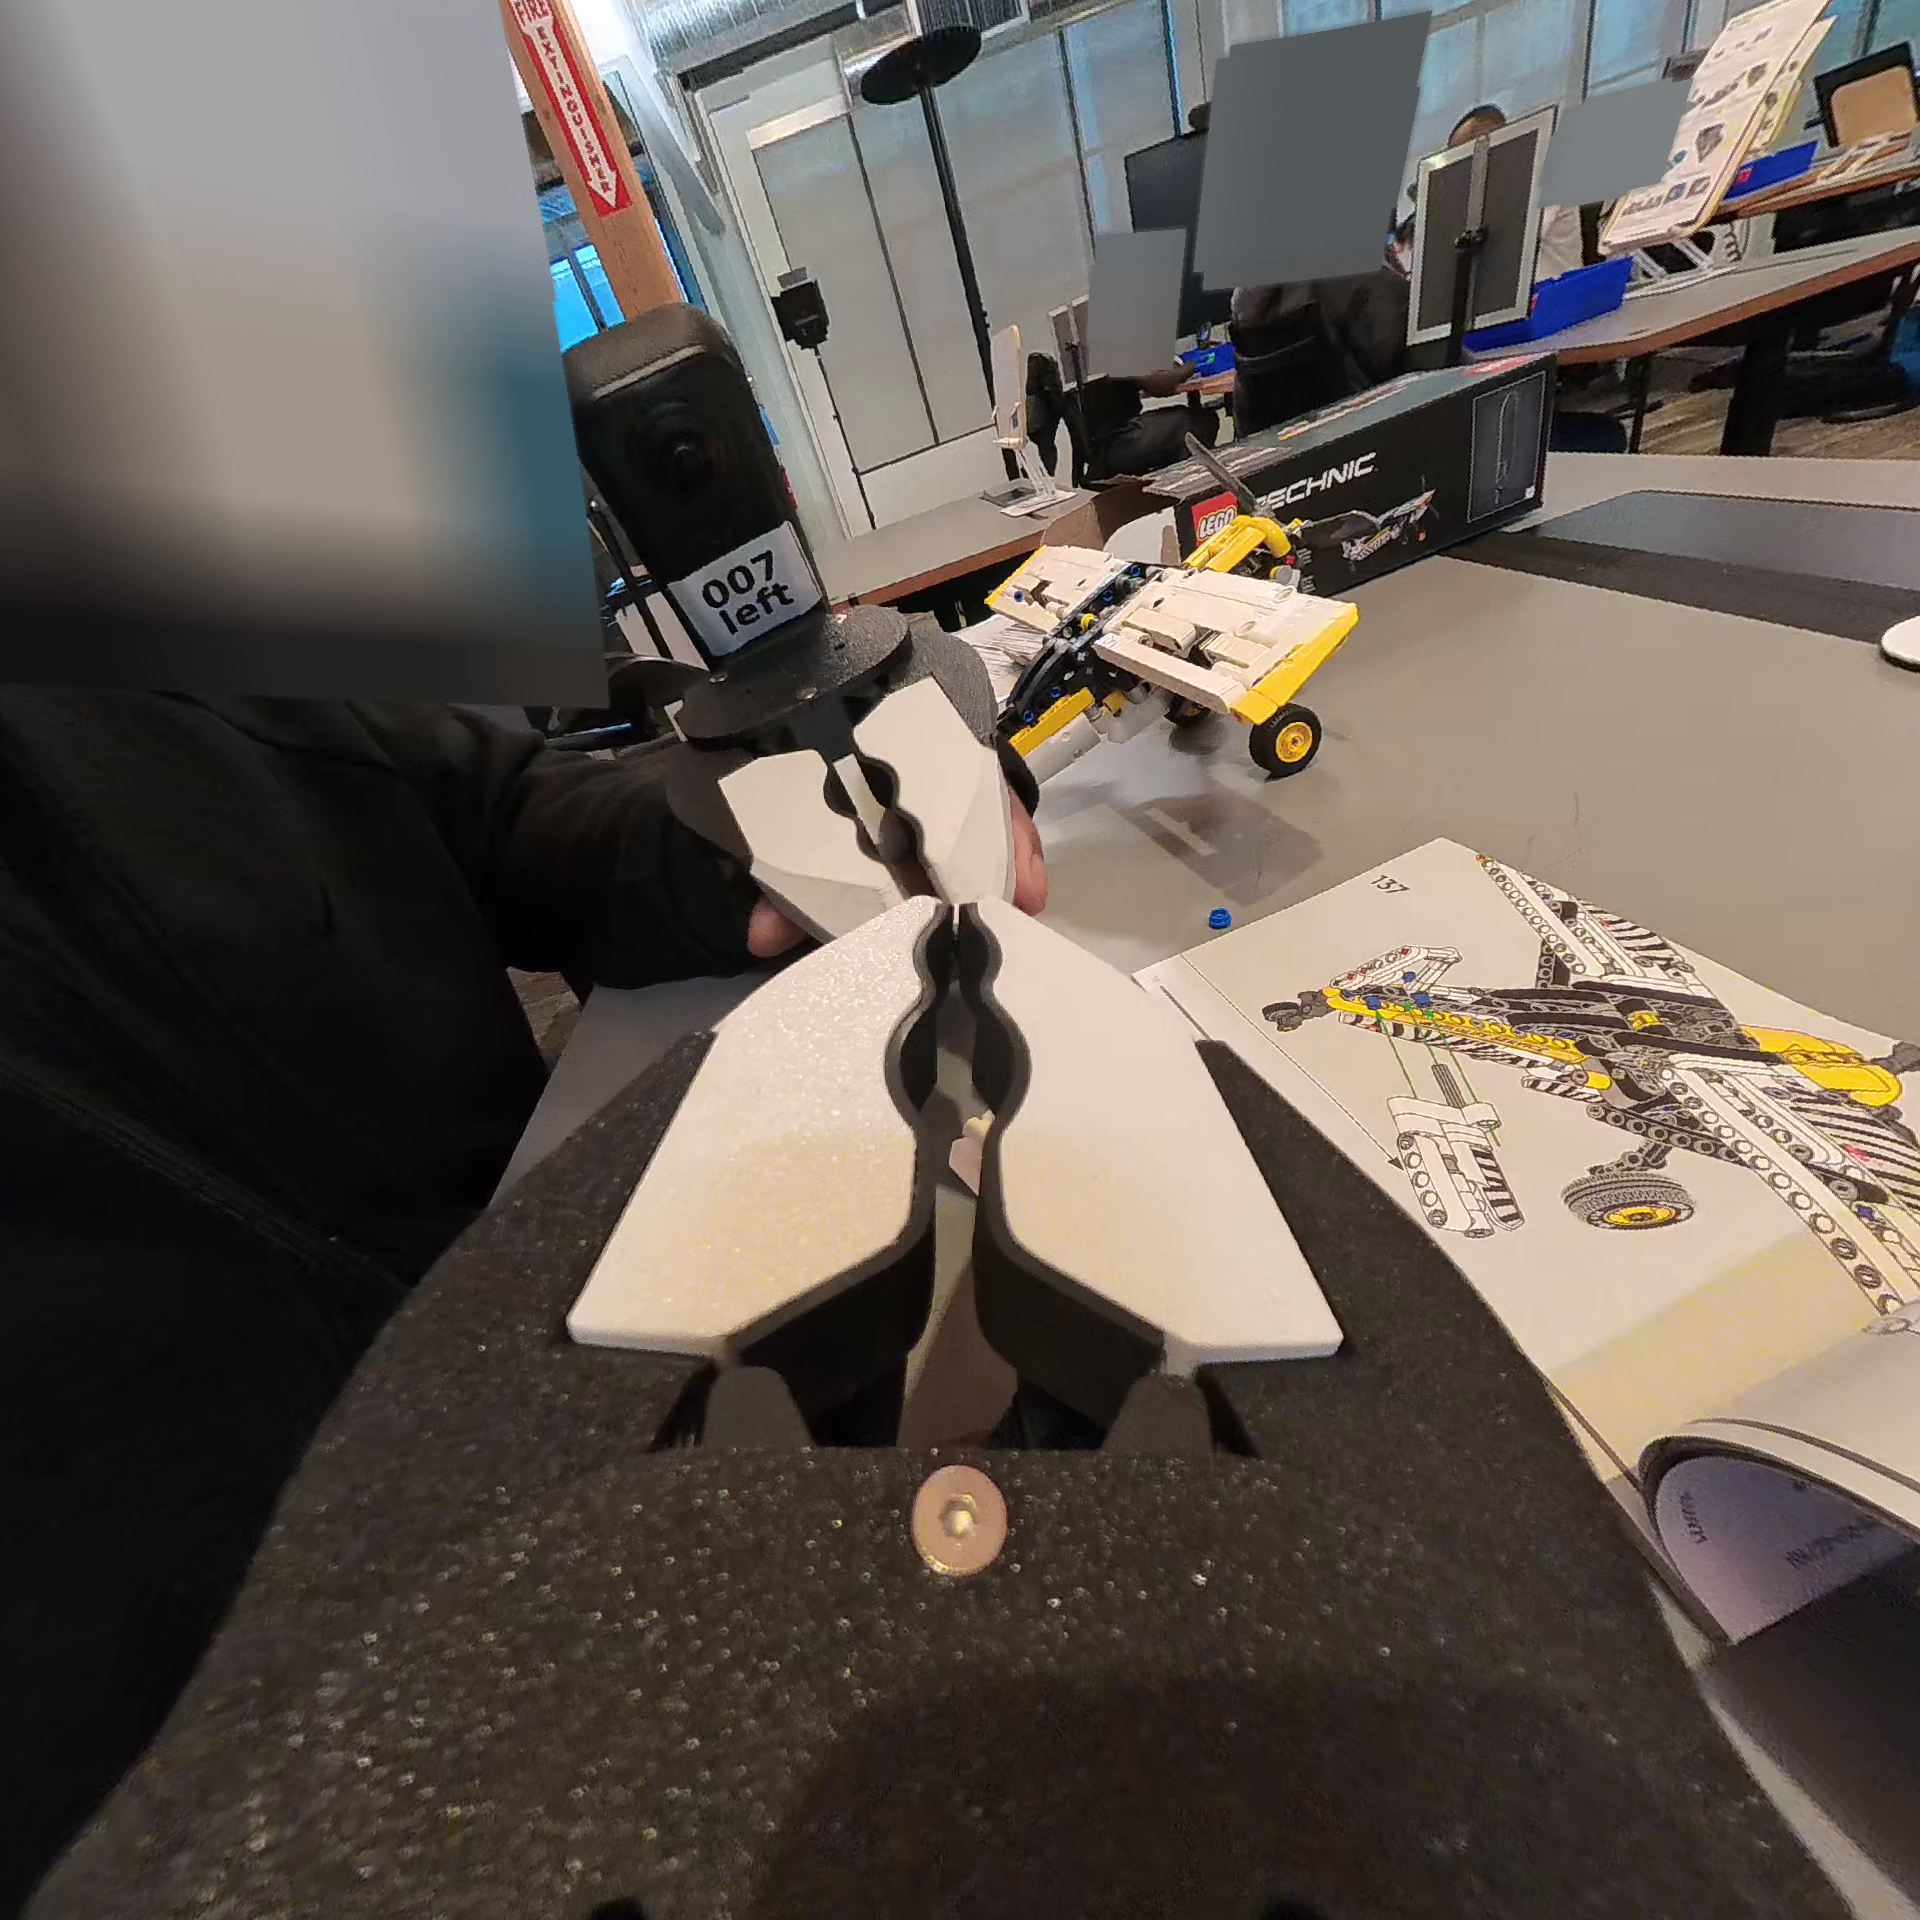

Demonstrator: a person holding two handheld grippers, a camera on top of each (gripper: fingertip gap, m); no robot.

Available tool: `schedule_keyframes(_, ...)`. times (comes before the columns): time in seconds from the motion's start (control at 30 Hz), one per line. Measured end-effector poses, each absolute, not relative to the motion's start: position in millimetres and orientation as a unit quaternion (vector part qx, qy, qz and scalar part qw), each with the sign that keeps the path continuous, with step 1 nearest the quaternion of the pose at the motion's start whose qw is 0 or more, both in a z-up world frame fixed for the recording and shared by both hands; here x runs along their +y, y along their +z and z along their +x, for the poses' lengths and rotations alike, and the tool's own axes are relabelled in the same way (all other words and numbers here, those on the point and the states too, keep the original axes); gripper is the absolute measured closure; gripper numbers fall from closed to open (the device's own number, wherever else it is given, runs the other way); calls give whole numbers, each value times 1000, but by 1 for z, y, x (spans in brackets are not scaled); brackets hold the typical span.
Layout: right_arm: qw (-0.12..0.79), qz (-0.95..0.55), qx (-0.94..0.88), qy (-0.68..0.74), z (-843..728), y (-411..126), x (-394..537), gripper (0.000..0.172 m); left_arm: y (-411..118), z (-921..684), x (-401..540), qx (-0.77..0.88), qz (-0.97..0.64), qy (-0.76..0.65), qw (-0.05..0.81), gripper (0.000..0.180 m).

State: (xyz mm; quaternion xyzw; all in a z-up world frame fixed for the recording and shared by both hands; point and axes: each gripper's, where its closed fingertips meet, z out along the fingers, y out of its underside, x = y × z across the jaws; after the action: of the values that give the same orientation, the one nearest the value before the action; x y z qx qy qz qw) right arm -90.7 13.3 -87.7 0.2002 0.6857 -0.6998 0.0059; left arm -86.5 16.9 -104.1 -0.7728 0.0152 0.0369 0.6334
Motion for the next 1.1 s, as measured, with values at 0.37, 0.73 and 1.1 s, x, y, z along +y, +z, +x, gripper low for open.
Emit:
schedule_keyframes(0.37,-14,155,733,-662,-81,-102,20,162,-108,-83,14,55,-784,62,615,176)
schedule_keyframes(0.73,-27,134,747,-651,-75,-107,15,167,-118,-74,16,76,-797,44,598,176)
schedule_keyframes(1.1,-23,135,723,-678,-77,-97,20,168,-107,-75,14,66,-767,24,637,172)
